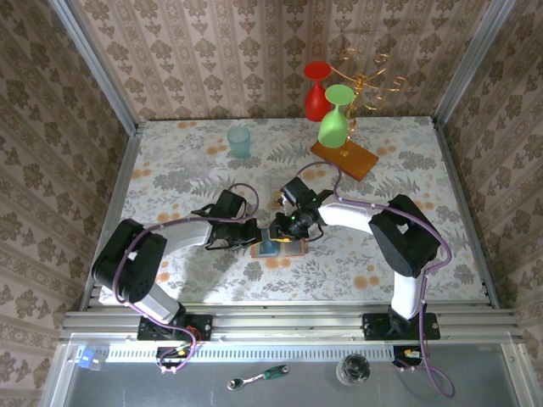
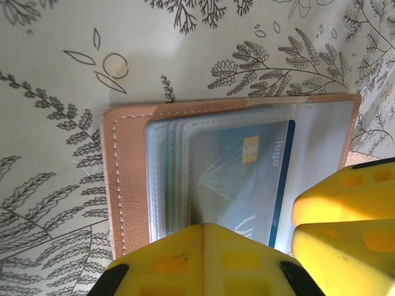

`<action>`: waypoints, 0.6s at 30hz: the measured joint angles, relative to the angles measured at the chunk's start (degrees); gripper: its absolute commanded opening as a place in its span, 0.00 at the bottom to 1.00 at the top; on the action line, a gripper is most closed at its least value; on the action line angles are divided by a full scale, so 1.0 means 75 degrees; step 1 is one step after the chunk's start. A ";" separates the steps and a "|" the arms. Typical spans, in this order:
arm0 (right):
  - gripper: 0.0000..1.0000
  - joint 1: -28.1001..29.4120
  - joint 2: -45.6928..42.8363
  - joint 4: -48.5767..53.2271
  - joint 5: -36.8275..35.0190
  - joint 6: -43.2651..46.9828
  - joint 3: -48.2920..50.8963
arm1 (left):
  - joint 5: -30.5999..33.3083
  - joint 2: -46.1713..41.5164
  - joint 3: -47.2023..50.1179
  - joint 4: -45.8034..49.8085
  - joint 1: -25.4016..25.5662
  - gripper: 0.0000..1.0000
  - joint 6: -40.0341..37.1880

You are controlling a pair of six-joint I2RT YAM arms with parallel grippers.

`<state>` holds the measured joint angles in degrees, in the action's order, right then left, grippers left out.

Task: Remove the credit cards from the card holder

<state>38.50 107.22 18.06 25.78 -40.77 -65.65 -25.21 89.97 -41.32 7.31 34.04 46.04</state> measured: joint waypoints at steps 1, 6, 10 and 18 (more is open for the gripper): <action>0.27 0.0000 0.0012 -0.0015 0.0003 0.0000 0.0000 | -0.0003 0.0000 0.0000 0.0000 0.0000 0.07 -0.0003; 0.22 0.0000 0.0085 -0.0032 0.0029 -0.0020 -0.0003 | 0.0000 0.0000 0.0000 0.0000 0.0000 0.07 -0.0009; 0.22 0.0000 0.0087 -0.0047 0.0035 -0.0023 -0.0006 | -0.0003 0.0000 0.0000 0.0000 0.0000 0.07 -0.0009; 0.24 0.0000 0.0204 -0.0020 0.0023 -0.0012 -0.0035 | -0.0003 0.0000 0.0000 0.0000 0.0000 0.08 -0.0032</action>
<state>38.50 108.75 17.91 25.96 -40.86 -65.91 -25.23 89.97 -41.32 7.31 34.04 45.80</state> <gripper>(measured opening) 0.240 0.078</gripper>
